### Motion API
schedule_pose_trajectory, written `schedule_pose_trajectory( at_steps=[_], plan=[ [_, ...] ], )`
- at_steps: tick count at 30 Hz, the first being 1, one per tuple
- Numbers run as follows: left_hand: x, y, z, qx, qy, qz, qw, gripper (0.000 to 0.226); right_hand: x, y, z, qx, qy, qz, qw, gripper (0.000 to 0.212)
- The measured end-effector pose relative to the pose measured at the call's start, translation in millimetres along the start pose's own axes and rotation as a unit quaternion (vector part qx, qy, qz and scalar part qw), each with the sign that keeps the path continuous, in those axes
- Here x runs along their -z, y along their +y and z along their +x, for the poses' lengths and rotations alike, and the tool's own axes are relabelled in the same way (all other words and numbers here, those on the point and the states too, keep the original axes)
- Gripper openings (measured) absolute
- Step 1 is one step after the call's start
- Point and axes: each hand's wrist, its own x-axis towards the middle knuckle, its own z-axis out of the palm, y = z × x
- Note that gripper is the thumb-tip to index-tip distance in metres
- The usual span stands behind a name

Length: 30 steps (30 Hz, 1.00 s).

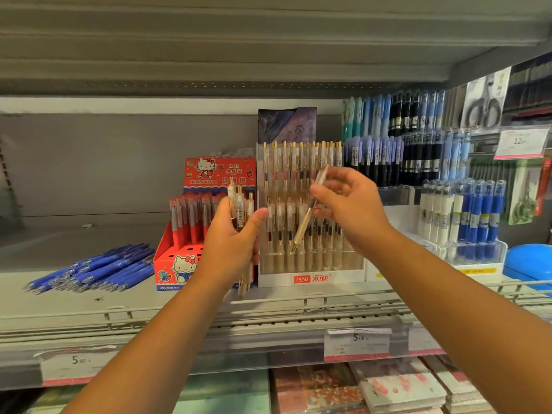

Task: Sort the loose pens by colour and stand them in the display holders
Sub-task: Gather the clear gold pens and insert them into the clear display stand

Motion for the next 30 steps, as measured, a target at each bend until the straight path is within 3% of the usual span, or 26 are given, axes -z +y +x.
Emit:
schedule_pose_trajectory(
  at_steps=[4, 12, 20, 30],
  plan=[
    [-2, -5, 4, 0.006, -0.008, 0.001, 1.0, 0.015, 11, 12, 3, 0.041, 0.042, -0.104, 0.993, 0.035],
    [0, -6, 3, -0.008, 0.014, -0.01, 1.0, 0.02, 13, 16, 9, 0.096, 0.062, -0.215, 0.97, 0.041],
    [0, -6, 4, -0.003, 0.001, -0.026, 1.0, 0.014, 7, 24, -2, 0.149, 0.01, -0.315, 0.937, 0.029],
    [-2, -1, 1, -0.004, -0.011, -0.058, 0.998, 0.015, 6, 20, 0, 0.161, -0.032, -0.396, 0.903, 0.033]
  ],
)
